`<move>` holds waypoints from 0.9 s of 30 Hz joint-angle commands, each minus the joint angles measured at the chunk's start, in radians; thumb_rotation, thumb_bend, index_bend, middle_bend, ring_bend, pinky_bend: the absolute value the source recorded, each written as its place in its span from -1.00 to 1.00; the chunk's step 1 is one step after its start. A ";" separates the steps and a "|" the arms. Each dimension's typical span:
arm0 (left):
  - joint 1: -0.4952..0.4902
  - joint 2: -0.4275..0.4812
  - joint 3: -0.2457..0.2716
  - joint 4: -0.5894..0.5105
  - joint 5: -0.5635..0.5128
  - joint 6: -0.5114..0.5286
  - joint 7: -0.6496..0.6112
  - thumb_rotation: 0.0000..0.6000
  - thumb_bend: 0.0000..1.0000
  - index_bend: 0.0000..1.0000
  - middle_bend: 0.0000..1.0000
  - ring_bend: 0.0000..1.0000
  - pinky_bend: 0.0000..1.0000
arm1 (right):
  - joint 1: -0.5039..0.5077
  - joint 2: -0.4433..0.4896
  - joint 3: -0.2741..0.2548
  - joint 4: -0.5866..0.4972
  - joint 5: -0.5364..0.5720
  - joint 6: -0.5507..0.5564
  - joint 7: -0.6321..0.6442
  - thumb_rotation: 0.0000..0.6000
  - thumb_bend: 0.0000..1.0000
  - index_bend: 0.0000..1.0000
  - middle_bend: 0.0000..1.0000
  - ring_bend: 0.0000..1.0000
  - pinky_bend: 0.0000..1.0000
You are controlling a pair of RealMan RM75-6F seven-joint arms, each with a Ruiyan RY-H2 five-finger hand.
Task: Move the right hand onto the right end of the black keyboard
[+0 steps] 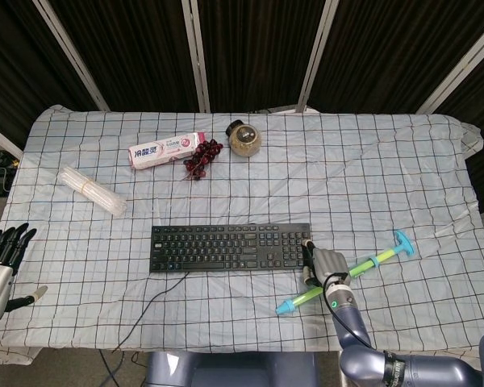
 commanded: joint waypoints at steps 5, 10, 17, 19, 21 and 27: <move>0.000 0.000 0.000 0.000 0.001 0.000 -0.001 1.00 -0.84 -1.00 -1.00 -1.00 -1.00 | 0.007 -0.011 -0.008 0.000 0.013 0.007 0.001 1.00 0.18 -0.75 0.88 0.78 0.57; 0.000 0.000 0.000 0.000 0.000 0.000 -0.001 1.00 -0.84 -1.00 -1.00 -1.00 -1.00 | 0.011 -0.016 -0.012 -0.002 0.015 0.013 0.003 1.00 0.17 -0.75 0.88 0.78 0.57; 0.000 0.000 0.001 0.000 0.001 0.001 0.001 1.00 -0.84 -1.00 -1.00 -1.00 -1.00 | 0.015 -0.012 -0.012 -0.014 -0.002 0.025 0.010 1.00 0.17 -0.75 0.88 0.77 0.57; 0.001 0.000 0.000 0.000 0.000 0.002 0.001 1.00 -0.84 -1.00 -1.00 -1.00 -1.00 | 0.014 -0.003 -0.006 -0.029 -0.026 0.034 0.021 1.00 0.17 -0.75 0.88 0.76 0.57; 0.001 0.000 0.000 0.000 0.000 0.002 0.001 1.00 -0.84 -1.00 -1.00 -1.00 -1.00 | 0.011 0.012 0.004 -0.056 -0.078 0.052 0.037 1.00 0.16 -0.76 0.87 0.72 0.56; 0.001 -0.002 0.001 0.001 0.004 0.004 0.005 1.00 -0.84 -1.00 -1.00 -1.00 -1.00 | -0.031 0.101 -0.002 -0.186 -0.340 0.152 0.095 1.00 -0.02 -0.80 0.27 0.17 0.24</move>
